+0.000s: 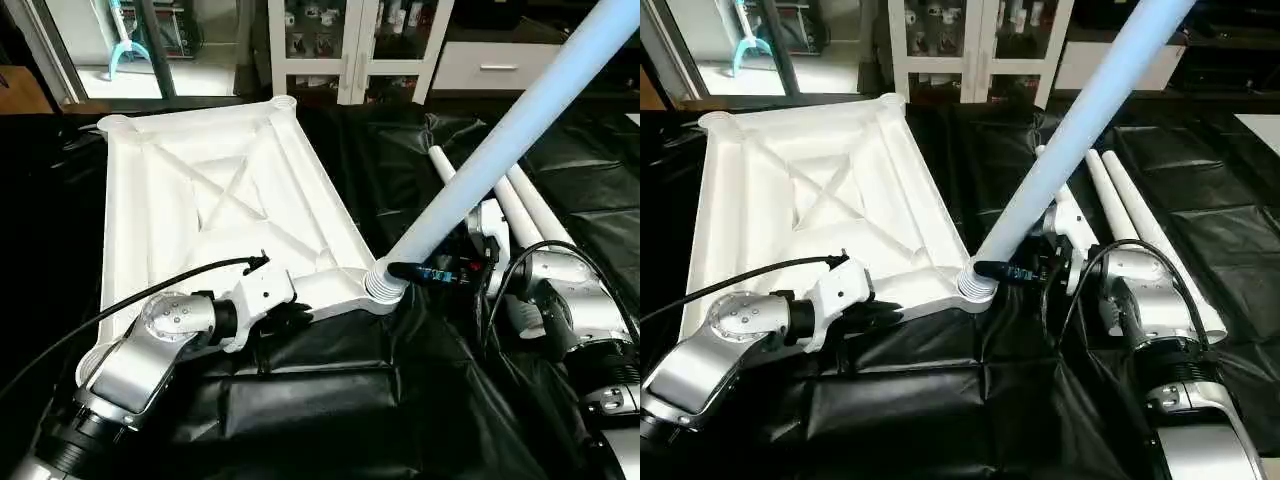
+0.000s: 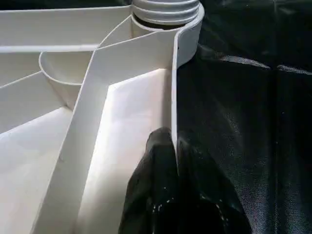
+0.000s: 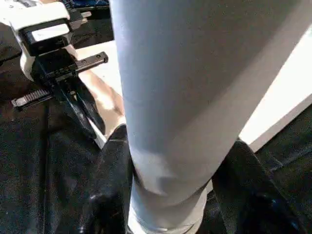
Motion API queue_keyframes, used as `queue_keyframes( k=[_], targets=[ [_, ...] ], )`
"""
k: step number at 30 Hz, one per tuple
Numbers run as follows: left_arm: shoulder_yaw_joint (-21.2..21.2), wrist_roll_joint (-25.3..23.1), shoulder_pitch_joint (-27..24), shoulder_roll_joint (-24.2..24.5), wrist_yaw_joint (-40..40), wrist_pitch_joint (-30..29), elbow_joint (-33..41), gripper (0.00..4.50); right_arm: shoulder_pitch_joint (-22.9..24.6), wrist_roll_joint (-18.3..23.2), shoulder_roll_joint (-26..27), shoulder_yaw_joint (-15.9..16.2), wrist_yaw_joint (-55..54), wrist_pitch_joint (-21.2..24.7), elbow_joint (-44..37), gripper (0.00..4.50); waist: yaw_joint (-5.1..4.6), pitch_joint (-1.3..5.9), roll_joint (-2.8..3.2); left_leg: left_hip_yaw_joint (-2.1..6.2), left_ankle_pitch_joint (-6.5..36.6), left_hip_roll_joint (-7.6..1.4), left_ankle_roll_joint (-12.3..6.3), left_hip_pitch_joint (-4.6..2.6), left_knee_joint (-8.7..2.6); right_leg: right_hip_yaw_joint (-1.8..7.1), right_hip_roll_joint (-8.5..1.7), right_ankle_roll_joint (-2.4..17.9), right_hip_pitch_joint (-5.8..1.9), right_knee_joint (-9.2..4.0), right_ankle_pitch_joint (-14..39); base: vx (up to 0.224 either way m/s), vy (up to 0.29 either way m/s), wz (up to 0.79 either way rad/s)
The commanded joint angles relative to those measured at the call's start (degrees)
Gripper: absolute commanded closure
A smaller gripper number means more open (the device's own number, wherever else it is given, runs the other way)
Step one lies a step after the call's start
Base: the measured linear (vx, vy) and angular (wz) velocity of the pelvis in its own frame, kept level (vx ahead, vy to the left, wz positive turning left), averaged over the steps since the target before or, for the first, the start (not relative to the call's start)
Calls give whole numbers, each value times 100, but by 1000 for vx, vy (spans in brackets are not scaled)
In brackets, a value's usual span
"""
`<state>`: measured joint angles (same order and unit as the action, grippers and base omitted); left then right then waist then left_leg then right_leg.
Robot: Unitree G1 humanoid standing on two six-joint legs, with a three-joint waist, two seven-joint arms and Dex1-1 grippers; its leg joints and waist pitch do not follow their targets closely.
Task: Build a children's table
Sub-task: Insert table leg to table base
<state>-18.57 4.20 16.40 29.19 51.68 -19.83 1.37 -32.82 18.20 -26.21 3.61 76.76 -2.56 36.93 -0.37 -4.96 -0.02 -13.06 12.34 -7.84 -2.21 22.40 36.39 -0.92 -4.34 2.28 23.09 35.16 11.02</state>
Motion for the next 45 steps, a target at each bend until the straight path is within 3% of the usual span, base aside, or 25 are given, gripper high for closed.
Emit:
queue_keyframes(
  k=[1, 4, 12, 16, 23, 24, 27, 28, 29, 30, 31, 32, 33, 34, 35, 36, 37, 38, 39, 40, 41, 42, 43, 44, 45],
  targets=[
    [-138, 30, -84, -9, 110, -17, 35, 450, 127, -402, -91, 262, 38, 78, 327, 264, -1, 406, -33, 308, 630, -566, -505, -198, -488, 182, -425, 1512, -196, -347, 705, 0, 0, 0],
    [-141, 23, -75, -7, 137, -27, 27, 450, 53, -599, -76, 417, 6, 28, 570, 264, -29, 382, -27, 322, 1008, -566, -292, -226, -524, 184, -410, 1451, -178, -388, 1085, 0, 0, 0],
    [-153, 16, -94, 54, 214, -46, 40, 450, -247, -960, 81, 658, -228, 37, 1339, 264, -105, 376, -3, 354, 1495, -563, -4, -227, -581, 189, -398, 1382, -159, -416, 1249, 0, 0, 0],
    [-139, 18, -129, 64, 201, -74, 82, 450, -311, -904, 209, 595, -387, 11, 1376, 264, -130, 372, -37, 379, 1892, -567, 201, -243, -615, 193, -396, 1256, -133, -439, 1516, 0, 0, 0],
    [-121, -91, -112, 1, -21, -264, 38, 450, -300, -1025, 408, 449, -1429, 37, 1481, 264, -218, 328, -30, 421, 2429, -561, 406, -244, -654, 197, -395, 1070, -66, -488, 2121, 0, 0, 0],
    [-110, -137, -77, -40, -127, -344, -5, 450, -292, -1028, 482, 395, -1753, 61, 1521, 264, -290, 305, -20, 462, 2735, -561, 532, -234, -678, 183, -391, 969, -47, -508, 2434, 0, 0, 0],
    [28, -107, 100, -386, -540, -790, -91, 450, -181, -1012, 788, 196, -2762, 205, 1540, 264, -353, 278, -10, 508, 3218, -539, 705, -261, -697, 153, -381, 789, 4, -545, 2862, -23, 6, -4],
    [52, -96, 136, -455, -607, -850, -104, 450, -162, -1025, 837, 181, -2905, 211, 1548, 264, -407, 234, -7, 527, 3582, -520, 770, -315, -699, 107, -357, 645, 63, -618, 3207, -69, 19, -11],
    [62, -138, 182, -521, -717, -906, -121, 450, -136, -1054, 907, 173, -3102, 200, 1555, 264, -431, 231, 32, 564, 3761, -511, 813, -323, -709, 70, -348, 568, 52, -618, 3318, -73, 29, -15],
    [106, -240, 292, -692, -1010, -1072, -185, 450, -111, -1071, 1065, 122, -3506, 179, 1606, 264, -516, 224, 23, 619, 4081, -521, 882, -297, -760, -9, -324, 460, 12, -615, 3348, -61, 44, -22],
    [119, -255, 328, -750, -1084, -1139, -204, 450, -109, -1071, 1115, 113, -3607, 191, 1622, 264, -544, 197, 88, 645, 4469, -532, 962, -316, -843, -115, -277, 401, -1, -613, 3226, -61, 44, -22],
    [144, -296, 402, -870, -1247, -1249, -245, 450, -106, -1062, 1221, 95, -3786, 233, 1642, 264, -598, 178, 137, 670, 4854, -556, 1043, -274, -978, -249, -217, 407, -103, -531, 2740, -58, 47, -21],
    [174, -329, 488, -1013, -1442, -1402, -286, 450, -111, -1042, 1347, 70, -3999, 297, 1667, 264, -579, 140, 164, 641, 5055, -585, 1093, -222, -1110, -319, -162, 433, -153, -438, 2480, -77, 33, -11],
    [202, -346, 568, -1150, -1609, -1567, -311, 450, -130, -1009, 1464, 34, -4207, 378, 1704, 264, -552, 135, 177, 589, 5150, -611, 1102, -139, -1237, -372, -117, 482, -246, -234, 2128, -77, 33, -11],
    [239, -367, 646, -1300, -1773, -1738, -329, 450, -157, -959, 1587, -18, -4415, 476, 1746, 264, -411, 156, 206, 381, 5185, -665, 1076, -52, -1509, -443, -35, 549, -398, 183, 1562, -108, -7, 5],
    [316, -402, 736, -1499, -2023, -1993, -336, 450, -202, -910, 1738, -78, -4680, 601, 1798, 264, -249, 163, 112, 192, 4861, -673, 963, -7, -1636, -307, -41, 379, -472, 373, 1712, -69, -66, 11],
    [382, -461, 876, -1764, -2326, -2294, -334, 450, -296, -833, 1973, -197, -5120, 730, 1895, 264, -341, 247, -109, 148, 3924, -407, 1064, -424, -991, -40, -317, 323, 23, -348, 3348, -69, -66, 11],
    [383, -462, 880, -1770, -2333, -2300, -334, 450, -299, -831, 1979, -201, -5132, 732, 1899, 264, -359, 187, -178, 594, 1977, -32, 567, -879, 467, 192, -1090, 186, 487, -1285, 5550, 6, -70, -2],
    [439, -487, 1000, -2023, -2586, -2509, -323, 450, -411, -765, 2192, -307, -5518, 794, 2016, 264, -400, 148, -166, 864, 928, 8, 383, -342, 476, 290, -1247, 145, -17, -1124, 5527, 77, 32, -51],
    [439, -487, 1000, -2023, -2586, -2509, -323, 450, -411, -765, 2192, -307, -5518, 794, 2016, 264, -380, 173, -66, 969, 588, -111, 470, 13, 269, 221, -1272, 133, -460, -906, 5171, 77, 32, -51],
    [453, -487, 1049, -2134, -2691, -2580, -311, 450, -464, -771, 2286, -329, -5707, 776, 2062, 264, -435, 150, 98, 977, 1547, -334, 726, 34, -404, -167, -720, 271, -445, -708, 3988, 31, 106, -48],
    [416, -510, 1116, -2296, -2816, -2649, -290, 450, -553, -826, 2465, -275, -5903, 726, 2080, 264, -537, 192, 118, 1011, 3168, -448, 698, -257, -574, -314, -325, 421, -155, -491, 2798, -46, 54, 7],
    [416, -510, 1116, -2296, -2816, -2649, -290, 450, -553, -826, 2465, -275, -5903, 726, 2080, 264, -578, 189, 229, 1019, 3605, -490, 697, -294, -684, -318, -324, 751, -199, -423, 1499, -46, 54, 7],
    [394, -527, 1131, -2327, -2841, -2664, -287, 450, -583, -869, 2522, -234, -5970, 683, 2073, 264, -616, 177, 241, 1012, 3674, -506, 635, -261, -752, -330, -330, 839, -244, -414, 1123, 0, 0, 0],
    [361, -566, 1099, -2319, -2865, -2685, -284, 450, -631, -966, 2603, -200, -6012, 594, 2048, 264, -673, 89, 181, 939, 4029, -475, 517, -241, -826, -372, -363, 657, -261, -527, 1571, 0, 0, 0]
  ],
)
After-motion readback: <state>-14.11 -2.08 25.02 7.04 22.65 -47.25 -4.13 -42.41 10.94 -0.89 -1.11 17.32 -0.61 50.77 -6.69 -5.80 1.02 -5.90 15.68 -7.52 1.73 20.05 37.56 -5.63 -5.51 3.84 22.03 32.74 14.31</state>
